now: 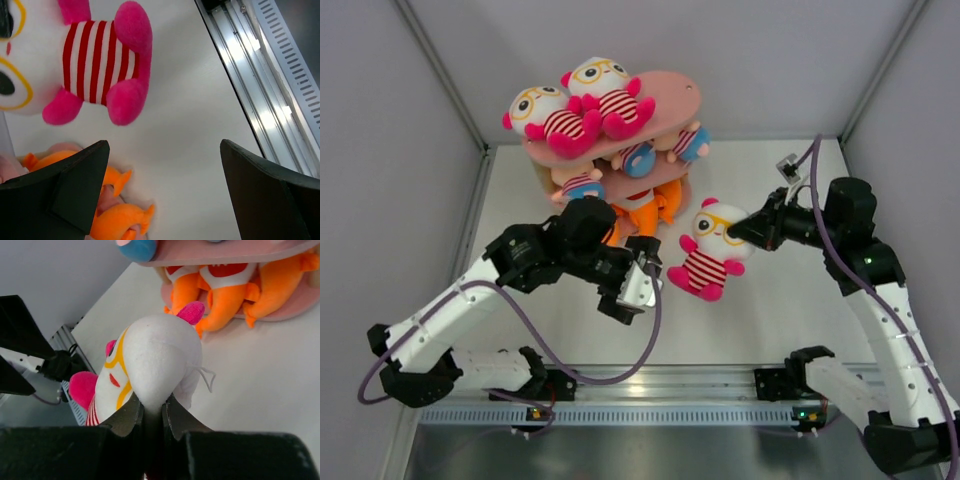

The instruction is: Place and organize the stuffed toys onto the shelf

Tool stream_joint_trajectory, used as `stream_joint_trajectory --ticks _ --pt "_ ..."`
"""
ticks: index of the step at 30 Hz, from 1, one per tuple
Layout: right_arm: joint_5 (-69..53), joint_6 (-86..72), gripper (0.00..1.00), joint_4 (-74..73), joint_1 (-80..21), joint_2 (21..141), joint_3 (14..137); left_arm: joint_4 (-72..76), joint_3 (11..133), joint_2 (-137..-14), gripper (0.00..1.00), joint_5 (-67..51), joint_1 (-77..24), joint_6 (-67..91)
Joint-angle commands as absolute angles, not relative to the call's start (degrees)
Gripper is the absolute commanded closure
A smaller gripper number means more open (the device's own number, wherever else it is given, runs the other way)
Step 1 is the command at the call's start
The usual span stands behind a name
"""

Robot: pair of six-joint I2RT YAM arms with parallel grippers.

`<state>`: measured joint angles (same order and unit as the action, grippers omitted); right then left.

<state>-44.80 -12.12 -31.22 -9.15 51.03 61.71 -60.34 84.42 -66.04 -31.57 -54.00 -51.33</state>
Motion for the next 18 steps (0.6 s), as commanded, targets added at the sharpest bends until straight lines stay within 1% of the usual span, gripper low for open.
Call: stream_joint_trajectory --ticks 1,4,7,11,18 --pt "-43.0 -13.6 1.00 -31.7 -14.7 51.2 65.7 -58.5 92.9 -72.0 0.02 -29.0 -58.9 -57.0" --pt "-43.1 -14.1 1.00 -31.6 -16.2 50.5 65.9 -58.6 97.0 -75.4 0.02 -28.2 -61.3 -58.1" --pt "-44.9 -14.1 1.00 -31.9 -16.1 50.2 66.6 -58.7 94.2 -74.1 0.02 -29.0 -61.8 -62.1" --pt "-46.1 -12.0 1.00 -35.7 -16.2 51.6 69.7 -58.6 92.1 -72.9 0.02 -29.0 -61.7 -62.6" --pt "-46.8 -11.0 1.00 -35.9 -16.1 52.9 70.9 -58.6 93.4 -75.1 0.03 -26.9 -61.8 -64.2"
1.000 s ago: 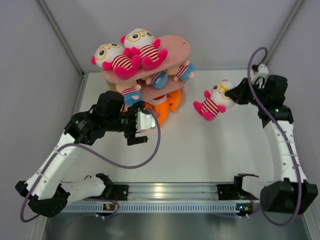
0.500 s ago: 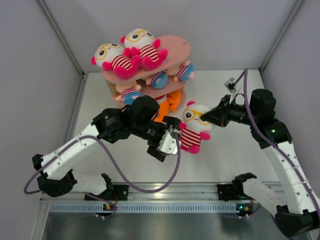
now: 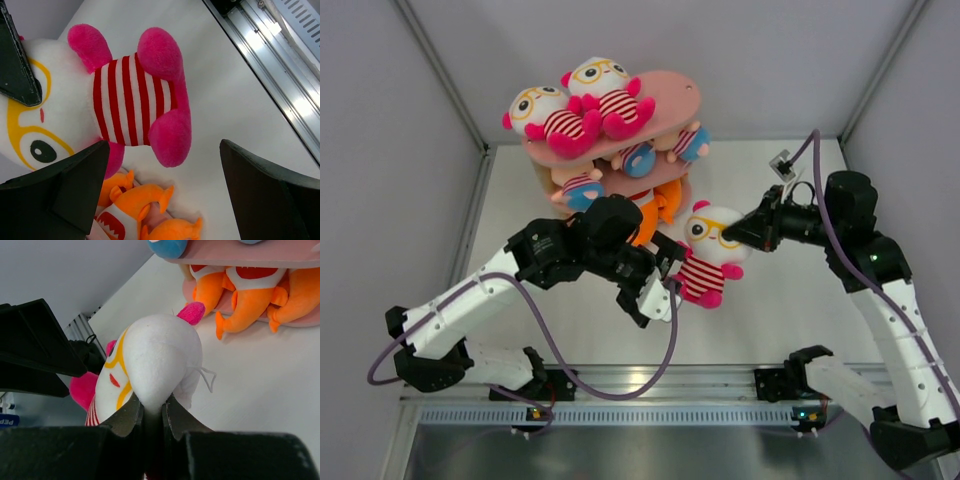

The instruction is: Place and organize the stuffed toys onto the shelf

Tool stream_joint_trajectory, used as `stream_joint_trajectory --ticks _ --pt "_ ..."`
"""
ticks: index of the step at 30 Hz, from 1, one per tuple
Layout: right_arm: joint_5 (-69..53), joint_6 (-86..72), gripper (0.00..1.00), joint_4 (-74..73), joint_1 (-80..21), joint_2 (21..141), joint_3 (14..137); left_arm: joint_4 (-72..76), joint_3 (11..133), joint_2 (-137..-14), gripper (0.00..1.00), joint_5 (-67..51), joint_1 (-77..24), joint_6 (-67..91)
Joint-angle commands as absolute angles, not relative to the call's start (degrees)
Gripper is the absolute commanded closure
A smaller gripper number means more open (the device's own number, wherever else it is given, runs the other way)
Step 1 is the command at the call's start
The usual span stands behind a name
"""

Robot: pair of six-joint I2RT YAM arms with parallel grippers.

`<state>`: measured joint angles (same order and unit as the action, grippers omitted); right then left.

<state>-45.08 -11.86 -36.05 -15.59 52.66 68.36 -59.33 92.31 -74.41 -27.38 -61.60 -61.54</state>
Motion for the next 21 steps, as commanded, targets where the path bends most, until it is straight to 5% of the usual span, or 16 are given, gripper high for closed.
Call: stream_joint_trajectory --ticks 1,6,13,17,18,21 --pt "-47.8 -11.0 1.00 -35.7 -16.1 52.9 71.0 -58.6 93.5 -75.1 0.03 -26.7 -61.7 -64.9" --pt "-48.8 -10.8 1.00 -36.8 -16.1 53.6 72.6 -58.5 93.4 -76.8 0.11 -27.1 -61.7 -65.0" --pt "-50.1 -11.1 1.00 -38.5 -16.1 56.2 77.2 -58.4 94.2 -79.0 0.37 -27.1 -61.7 -63.2" --pt "-50.0 -11.4 1.00 -37.9 -16.0 56.3 77.2 -58.4 98.5 -81.6 0.82 -26.5 -61.7 -61.9" --pt "-49.7 -11.4 1.00 -37.9 -16.0 56.2 77.0 -58.4 99.5 -82.6 1.00 -26.5 -61.7 -61.9" --pt "-47.2 -10.7 0.99 -38.9 -15.8 55.9 76.5 -58.2 104.4 -85.1 1.00 -26.3 -61.7 -59.7"
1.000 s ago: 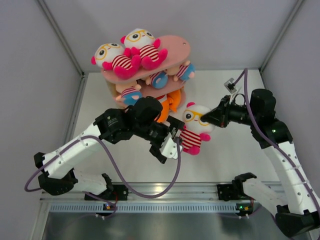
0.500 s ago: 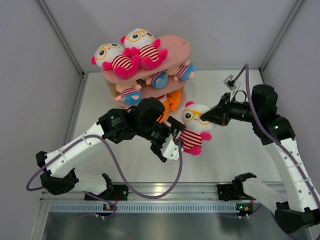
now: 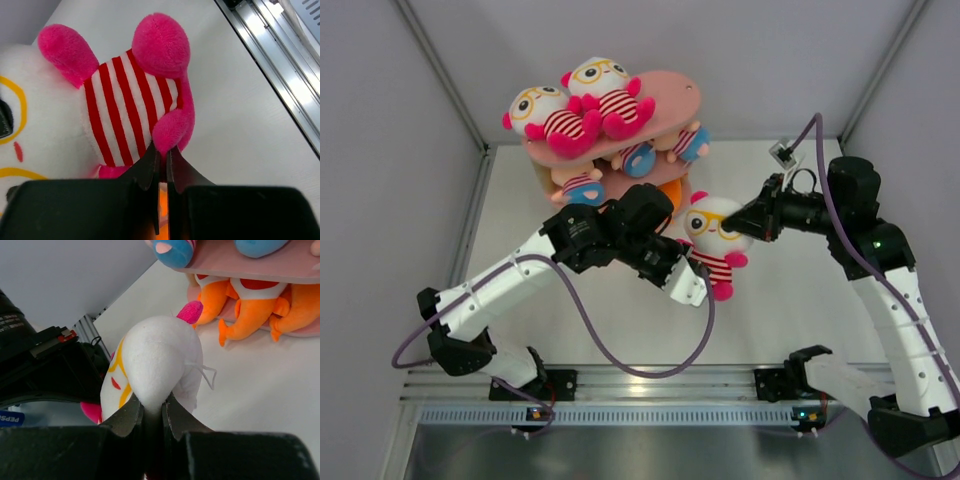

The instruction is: Place and organize the stuffed toys onto the shelf

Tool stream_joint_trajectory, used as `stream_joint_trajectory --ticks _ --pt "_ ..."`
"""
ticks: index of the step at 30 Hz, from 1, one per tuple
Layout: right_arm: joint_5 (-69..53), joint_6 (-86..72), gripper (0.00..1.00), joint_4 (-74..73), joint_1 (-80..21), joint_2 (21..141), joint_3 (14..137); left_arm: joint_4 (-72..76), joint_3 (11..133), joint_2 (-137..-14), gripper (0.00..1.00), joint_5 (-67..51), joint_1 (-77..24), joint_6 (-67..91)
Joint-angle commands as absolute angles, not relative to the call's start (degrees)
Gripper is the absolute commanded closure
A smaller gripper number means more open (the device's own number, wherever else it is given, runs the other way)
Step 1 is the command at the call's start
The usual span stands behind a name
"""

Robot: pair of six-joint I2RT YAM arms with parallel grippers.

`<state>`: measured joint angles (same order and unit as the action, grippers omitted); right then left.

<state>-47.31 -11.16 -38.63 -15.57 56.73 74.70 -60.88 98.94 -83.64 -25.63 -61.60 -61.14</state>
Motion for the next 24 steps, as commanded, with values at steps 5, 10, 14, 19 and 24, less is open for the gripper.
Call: stream_joint_trajectory --ticks 5,10,14,19,24 --pt "-31.4 -10.1 0.57 -42.0 -14.2 55.3 72.4 -45.1 109.7 -87.7 1.00 -21.0 -61.5 -50.3" --pt "-22.4 -11.1 0.18 -43.2 -8.6 53.9 68.6 -42.5 116.0 -91.9 1.00 -18.6 -61.5 -49.0" --pt "-14.0 -7.7 0.07 -45.5 -3.8 51.4 70.3 -37.7 118.1 -95.2 1.00 -15.6 -60.4 -49.2" --pt "7.7 -5.3 0.03 -48.5 3.6 47.7 72.5 -33.7 123.1 -98.8 1.00 -12.8 -57.6 -48.3" --pt "17.9 -4.1 0.03 -46.7 4.7 42.7 71.1 -31.3 129.2 -101.9 1.00 -11.3 -57.0 -48.3"
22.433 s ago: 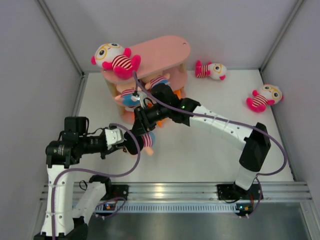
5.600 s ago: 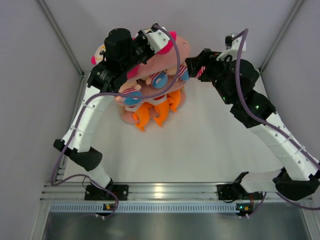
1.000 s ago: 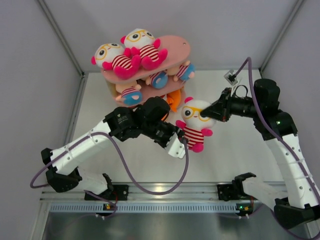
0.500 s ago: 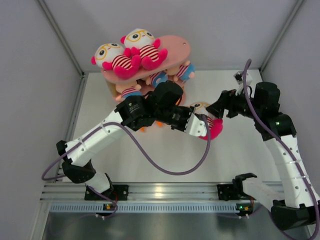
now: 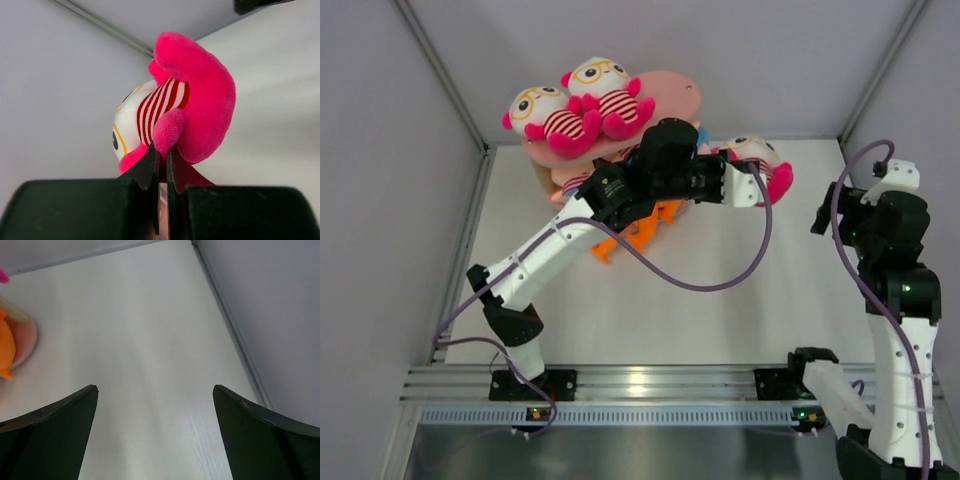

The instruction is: Place and organize the stuffed toys onto the shelf

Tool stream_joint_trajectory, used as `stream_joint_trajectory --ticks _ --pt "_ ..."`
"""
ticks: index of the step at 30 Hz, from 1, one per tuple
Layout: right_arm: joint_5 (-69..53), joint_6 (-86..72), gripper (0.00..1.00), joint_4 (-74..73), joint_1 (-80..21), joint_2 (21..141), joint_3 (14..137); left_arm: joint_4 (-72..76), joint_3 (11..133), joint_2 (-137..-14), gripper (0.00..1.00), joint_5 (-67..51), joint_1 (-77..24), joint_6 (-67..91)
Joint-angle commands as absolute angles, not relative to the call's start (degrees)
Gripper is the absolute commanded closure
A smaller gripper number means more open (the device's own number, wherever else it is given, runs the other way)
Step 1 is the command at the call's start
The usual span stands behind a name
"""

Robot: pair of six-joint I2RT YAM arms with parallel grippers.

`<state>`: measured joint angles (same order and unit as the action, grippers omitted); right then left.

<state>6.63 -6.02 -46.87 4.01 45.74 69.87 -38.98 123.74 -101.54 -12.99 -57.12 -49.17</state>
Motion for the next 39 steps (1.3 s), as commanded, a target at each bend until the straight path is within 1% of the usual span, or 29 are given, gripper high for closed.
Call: stream_joint_trajectory --ticks 1,4,5,9,16,19,24,30,32,39 --pt "21.1 -4.0 0.02 -46.2 4.7 41.8 70.1 -30.9 130.1 -102.3 1.00 -11.3 -56.9 -48.2" --pt "22.9 -3.2 0.02 -45.4 4.7 39.8 69.0 -28.0 132.8 -104.1 1.00 -10.2 -56.9 -48.5" --pt "22.7 -2.8 0.02 -45.0 4.7 39.4 68.7 -26.6 133.6 -105.3 1.00 -8.1 -56.8 -49.0" --pt "20.0 -2.5 0.02 -44.2 4.7 39.3 67.2 -16.2 137.3 -108.4 1.00 -2.9 -56.0 -50.9" --pt "17.9 -2.1 0.02 -43.9 4.5 39.7 67.3 -11.9 136.8 -112.0 1.00 1.8 -48.4 -51.9" --pt "17.8 -2.0 0.02 -43.5 4.1 39.4 66.5 -11.5 134.7 -111.5 1.00 2.4 -45.8 -53.2" --pt "17.2 -2.0 0.02 -43.1 4.0 38.8 65.1 -12.1 127.6 -107.9 1.00 2.4 -42.9 -52.7" --pt "16.6 -2.1 0.02 -43.1 4.0 38.8 65.5 -14.0 120.8 -102.4 1.00 4.0 -42.4 -53.3" --pt "16.4 -2.1 0.02 -43.0 4.0 38.7 65.1 -14.0 118.5 -101.3 1.00 6.1 -42.4 -54.3" --pt "15.6 -1.6 0.01 -42.7 4.0 37.8 64.5 -14.0 116.6 -99.6 1.00 10.3 -41.9 -55.5"
